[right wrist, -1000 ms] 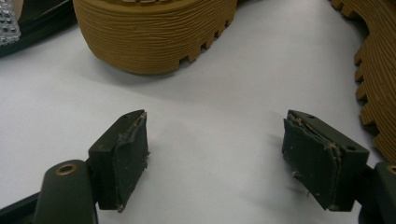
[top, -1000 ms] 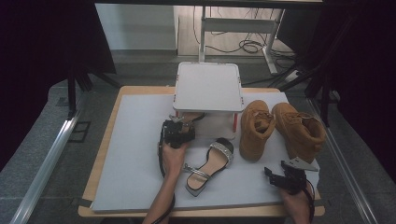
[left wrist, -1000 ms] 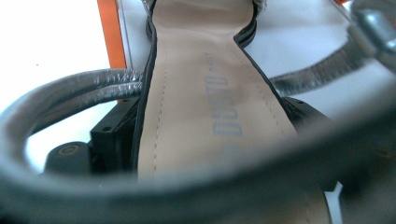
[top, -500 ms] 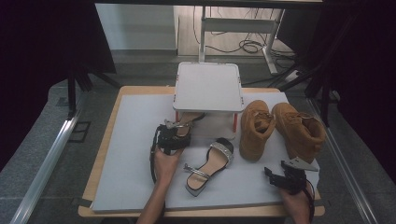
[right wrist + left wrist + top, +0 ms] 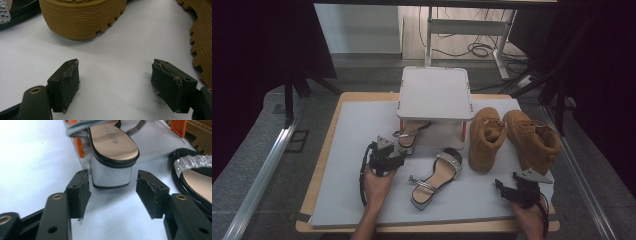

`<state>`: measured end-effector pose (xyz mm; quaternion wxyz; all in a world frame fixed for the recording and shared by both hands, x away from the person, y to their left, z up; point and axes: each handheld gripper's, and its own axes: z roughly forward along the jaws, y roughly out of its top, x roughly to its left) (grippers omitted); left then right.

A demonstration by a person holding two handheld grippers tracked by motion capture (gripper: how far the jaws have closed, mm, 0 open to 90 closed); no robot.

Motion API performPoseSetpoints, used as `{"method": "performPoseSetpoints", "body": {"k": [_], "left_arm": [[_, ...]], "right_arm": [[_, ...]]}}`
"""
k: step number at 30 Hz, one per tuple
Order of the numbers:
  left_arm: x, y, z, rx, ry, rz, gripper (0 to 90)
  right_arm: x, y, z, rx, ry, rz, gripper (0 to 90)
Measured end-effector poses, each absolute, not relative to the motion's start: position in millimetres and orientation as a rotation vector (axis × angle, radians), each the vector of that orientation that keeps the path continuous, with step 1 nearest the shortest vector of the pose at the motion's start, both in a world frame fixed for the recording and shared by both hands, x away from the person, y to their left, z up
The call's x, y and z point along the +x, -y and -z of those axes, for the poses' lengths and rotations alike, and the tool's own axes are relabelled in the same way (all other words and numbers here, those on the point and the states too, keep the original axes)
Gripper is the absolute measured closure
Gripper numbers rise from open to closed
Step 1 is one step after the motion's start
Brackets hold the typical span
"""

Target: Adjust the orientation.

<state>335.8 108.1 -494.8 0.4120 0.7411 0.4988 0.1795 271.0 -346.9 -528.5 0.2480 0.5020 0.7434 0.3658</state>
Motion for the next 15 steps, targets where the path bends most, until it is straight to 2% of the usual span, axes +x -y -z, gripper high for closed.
{"method": "performPoseSetpoints", "body": {"k": [8,12,15], "left_arm": [[336.0,-101.7,497.7,1.906,-1.200,-0.456,78.0],[341.1,-97.7,500.3,1.926,-1.200,-0.460,88.5],[343.3,-95.4,502.1,1.938,-1.201,-0.457,89.7]], "right_arm": [[271.0,346.9,528.5,1.368,-2.026,-0.997,22.5],[271.0,346.9,528.5,1.368,-2.026,-0.997,22.5],[271.0,346.9,528.5,1.368,-2.026,-0.997,22.5]]}}
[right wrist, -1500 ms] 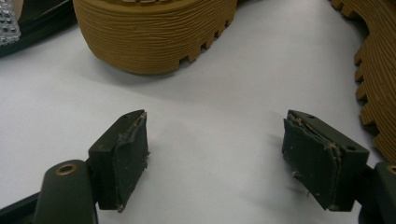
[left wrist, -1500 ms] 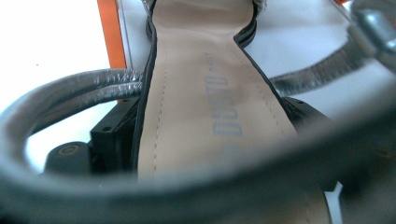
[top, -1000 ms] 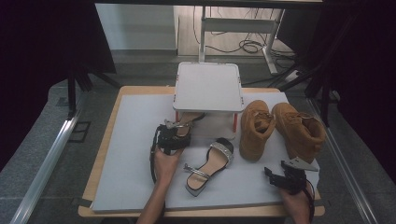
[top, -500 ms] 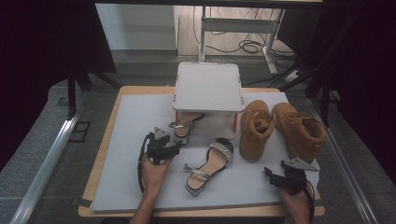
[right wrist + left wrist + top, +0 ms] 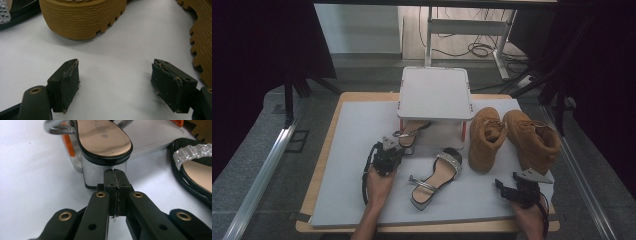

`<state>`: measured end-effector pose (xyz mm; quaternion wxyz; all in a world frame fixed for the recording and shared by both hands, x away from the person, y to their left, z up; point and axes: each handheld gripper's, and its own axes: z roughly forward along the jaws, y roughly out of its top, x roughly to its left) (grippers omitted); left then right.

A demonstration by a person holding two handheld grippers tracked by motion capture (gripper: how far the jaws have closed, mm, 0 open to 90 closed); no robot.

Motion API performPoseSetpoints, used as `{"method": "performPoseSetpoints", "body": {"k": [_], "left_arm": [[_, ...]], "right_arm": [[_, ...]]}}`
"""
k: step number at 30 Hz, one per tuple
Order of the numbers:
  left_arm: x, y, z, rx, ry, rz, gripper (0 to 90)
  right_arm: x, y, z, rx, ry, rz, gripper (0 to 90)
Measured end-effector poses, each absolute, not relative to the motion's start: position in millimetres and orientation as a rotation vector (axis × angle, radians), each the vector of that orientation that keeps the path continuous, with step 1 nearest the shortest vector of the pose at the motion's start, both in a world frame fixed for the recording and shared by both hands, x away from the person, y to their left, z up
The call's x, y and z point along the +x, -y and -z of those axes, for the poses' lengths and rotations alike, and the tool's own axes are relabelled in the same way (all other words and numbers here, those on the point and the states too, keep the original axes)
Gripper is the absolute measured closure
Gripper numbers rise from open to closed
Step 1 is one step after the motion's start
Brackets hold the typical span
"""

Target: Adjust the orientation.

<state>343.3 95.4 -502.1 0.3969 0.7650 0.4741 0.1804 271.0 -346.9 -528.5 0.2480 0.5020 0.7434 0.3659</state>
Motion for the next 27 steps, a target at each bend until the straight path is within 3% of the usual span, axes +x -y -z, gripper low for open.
{"method": "performPoseSetpoints", "body": {"k": [27], "left_arm": [[372.9,-61.2,501.1,1.980,-1.141,-0.452,89.8]], "right_arm": [[270.9,347.0,528.6,1.368,-2.026,-0.998,22.5]]}}
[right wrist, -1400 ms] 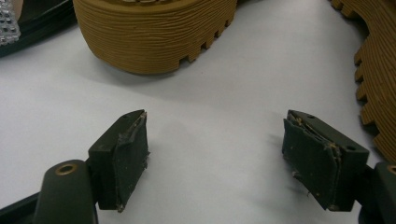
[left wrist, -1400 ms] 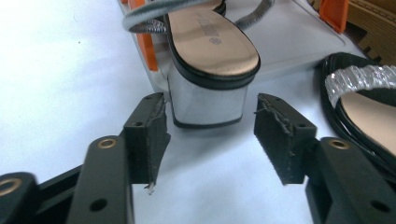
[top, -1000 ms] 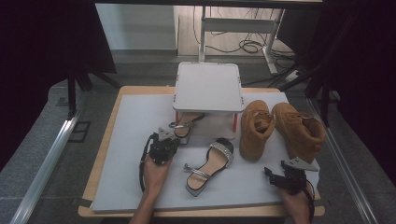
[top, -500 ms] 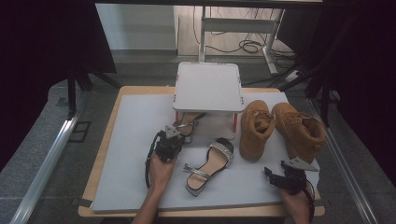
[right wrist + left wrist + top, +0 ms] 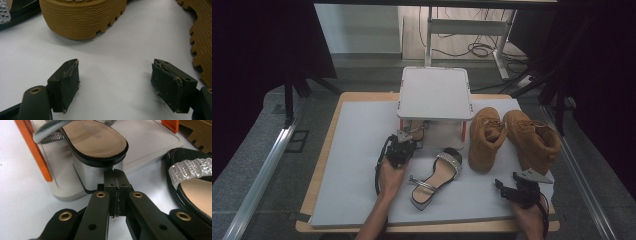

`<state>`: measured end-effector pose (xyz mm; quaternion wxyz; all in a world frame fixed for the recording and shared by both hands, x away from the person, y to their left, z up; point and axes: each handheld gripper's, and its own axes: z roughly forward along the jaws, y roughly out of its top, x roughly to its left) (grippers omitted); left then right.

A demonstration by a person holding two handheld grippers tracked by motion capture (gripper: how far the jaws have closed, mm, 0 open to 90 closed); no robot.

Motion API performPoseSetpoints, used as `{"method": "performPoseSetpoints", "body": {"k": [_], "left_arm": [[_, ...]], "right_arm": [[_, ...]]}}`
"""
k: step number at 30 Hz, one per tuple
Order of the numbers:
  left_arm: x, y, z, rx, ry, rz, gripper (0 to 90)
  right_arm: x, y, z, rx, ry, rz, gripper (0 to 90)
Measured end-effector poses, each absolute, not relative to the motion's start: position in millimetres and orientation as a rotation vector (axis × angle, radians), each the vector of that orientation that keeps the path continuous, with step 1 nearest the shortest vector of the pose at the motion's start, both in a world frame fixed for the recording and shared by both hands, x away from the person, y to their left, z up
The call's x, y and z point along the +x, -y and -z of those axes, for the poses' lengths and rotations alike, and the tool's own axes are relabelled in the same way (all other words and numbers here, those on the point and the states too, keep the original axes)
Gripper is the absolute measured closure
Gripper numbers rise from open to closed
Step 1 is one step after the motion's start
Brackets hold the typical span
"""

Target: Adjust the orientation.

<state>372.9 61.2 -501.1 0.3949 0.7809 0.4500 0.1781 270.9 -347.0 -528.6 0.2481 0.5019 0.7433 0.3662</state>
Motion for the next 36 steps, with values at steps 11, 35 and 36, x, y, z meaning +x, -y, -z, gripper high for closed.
{"method": "performPoseSetpoints", "body": {"k": [11,35,36], "left_arm": [[385.5,-58.2,501.9,1.976,-1.153,-0.455,89.7],[385.8,-63.0,498.8,1.953,-1.154,-0.457,83.4],[385.0,-64.1,498.6,1.952,-1.153,-0.455,80.9]], "right_arm": [[270.9,347.0,528.6,1.368,-2.026,-0.998,22.5],[270.9,347.0,528.6,1.368,-2.025,-0.999,22.5],[270.9,347.0,528.6,1.368,-2.025,-0.999,22.5]]}}
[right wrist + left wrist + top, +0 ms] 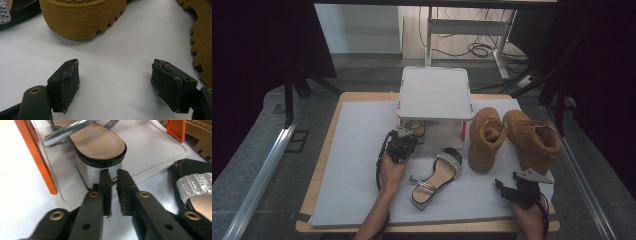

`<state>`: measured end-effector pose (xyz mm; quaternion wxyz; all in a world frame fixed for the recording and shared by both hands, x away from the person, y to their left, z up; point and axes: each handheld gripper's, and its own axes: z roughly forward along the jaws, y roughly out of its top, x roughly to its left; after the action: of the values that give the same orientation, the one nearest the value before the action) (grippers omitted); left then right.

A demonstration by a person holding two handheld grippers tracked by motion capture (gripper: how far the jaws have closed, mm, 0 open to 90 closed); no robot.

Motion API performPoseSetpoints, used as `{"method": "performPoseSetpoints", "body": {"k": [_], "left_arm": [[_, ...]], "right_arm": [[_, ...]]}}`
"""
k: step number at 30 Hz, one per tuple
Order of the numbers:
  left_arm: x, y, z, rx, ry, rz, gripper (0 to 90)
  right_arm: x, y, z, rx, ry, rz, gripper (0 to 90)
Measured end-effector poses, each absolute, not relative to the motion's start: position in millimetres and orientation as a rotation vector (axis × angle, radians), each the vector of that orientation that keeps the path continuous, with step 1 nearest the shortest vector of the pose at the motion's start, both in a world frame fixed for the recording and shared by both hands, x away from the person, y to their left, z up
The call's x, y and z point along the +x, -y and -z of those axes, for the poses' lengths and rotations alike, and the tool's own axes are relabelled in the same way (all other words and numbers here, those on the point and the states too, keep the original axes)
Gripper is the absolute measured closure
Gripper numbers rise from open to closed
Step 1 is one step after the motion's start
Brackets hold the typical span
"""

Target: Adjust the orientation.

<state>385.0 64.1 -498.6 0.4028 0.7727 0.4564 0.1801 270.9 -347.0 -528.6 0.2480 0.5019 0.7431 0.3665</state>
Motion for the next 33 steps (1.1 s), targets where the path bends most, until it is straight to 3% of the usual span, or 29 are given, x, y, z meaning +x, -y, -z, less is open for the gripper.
{"method": "performPoseSetpoints", "body": {"k": [22,33], "left_arm": [[368.1,-100.1,498.6,1.913,-1.208,-0.409,29.8],[356.9,-106.8,502.0,1.959,-1.130,-0.320,24.5]], "right_arm": [[270.9,347.0,528.7,1.367,-2.026,-0.998,22.5],[270.9,347.0,528.7,1.367,-2.026,-0.998,22.5]]}}
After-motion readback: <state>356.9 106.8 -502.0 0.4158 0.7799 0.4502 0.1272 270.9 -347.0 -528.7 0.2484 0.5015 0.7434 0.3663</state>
